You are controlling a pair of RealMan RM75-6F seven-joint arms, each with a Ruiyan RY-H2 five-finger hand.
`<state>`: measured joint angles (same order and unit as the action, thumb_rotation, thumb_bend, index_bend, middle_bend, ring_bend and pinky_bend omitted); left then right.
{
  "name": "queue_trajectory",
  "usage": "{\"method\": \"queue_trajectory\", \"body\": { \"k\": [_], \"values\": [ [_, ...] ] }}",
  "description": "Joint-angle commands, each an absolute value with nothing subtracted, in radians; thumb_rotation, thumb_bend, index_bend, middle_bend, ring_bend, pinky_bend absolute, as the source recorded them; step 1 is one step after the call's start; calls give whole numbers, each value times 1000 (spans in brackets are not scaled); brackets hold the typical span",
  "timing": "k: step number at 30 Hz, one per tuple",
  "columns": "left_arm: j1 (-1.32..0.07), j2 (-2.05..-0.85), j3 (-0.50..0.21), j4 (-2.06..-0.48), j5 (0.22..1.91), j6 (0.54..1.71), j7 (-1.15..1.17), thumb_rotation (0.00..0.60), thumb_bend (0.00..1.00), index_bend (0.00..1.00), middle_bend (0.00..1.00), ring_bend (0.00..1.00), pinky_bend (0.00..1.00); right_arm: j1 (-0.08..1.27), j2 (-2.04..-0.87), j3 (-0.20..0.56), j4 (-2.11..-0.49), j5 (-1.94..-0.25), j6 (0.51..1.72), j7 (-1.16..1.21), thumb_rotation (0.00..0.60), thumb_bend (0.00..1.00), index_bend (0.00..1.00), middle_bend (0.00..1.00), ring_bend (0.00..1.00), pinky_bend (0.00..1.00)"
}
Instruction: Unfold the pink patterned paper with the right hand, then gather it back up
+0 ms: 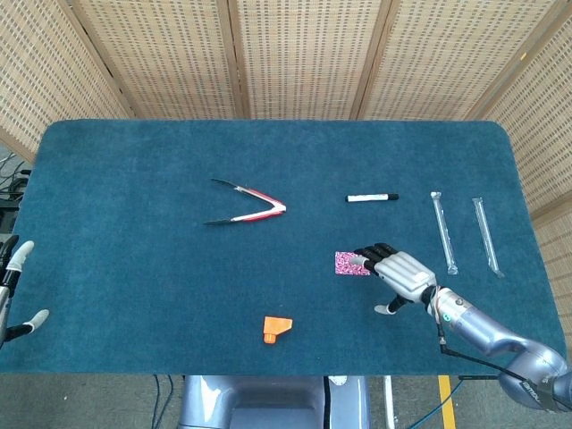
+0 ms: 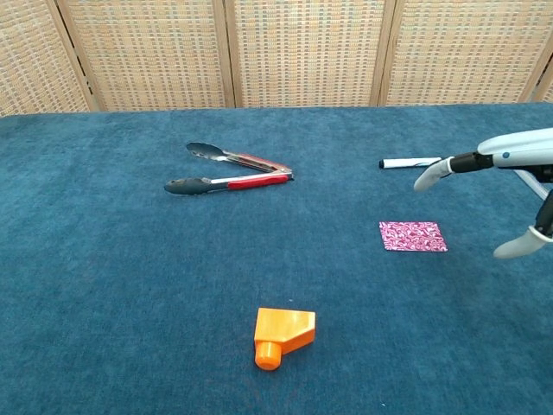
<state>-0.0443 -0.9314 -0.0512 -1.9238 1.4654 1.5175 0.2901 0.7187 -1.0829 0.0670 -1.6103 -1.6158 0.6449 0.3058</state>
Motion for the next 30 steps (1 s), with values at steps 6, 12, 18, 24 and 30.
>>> {"method": "queue_trajectory", "body": {
  "k": [6,12,18,24,30],
  "values": [
    [-50,-939,-49,-1919,1451,1503,291,600,135,25,0,0,0,785,-1148,42,-1548,-1588,558,252,600,260,114,60,0,0],
    [-51,-940,-48,-1912,1434,1494,287,600,135,25,0,0,0,816,-1192,30,-1503,-1558,511,190,600,260,114,63,0,0],
    [-49,-942,-47,-1901,1423,1494,275,600,135,25,0,0,0,832,-1234,25,-1453,-1517,493,111,600,260,114,64,0,0],
    [-48,-943,-44,-1893,1421,1494,265,600,135,25,0,0,0,836,-1251,18,-1432,-1474,492,41,600,260,114,64,0,0],
    [-47,-944,-43,-1889,1419,1495,262,600,135,25,0,0,0,839,-1265,12,-1417,-1451,501,-8,600,260,114,64,0,0]
  ]
}}
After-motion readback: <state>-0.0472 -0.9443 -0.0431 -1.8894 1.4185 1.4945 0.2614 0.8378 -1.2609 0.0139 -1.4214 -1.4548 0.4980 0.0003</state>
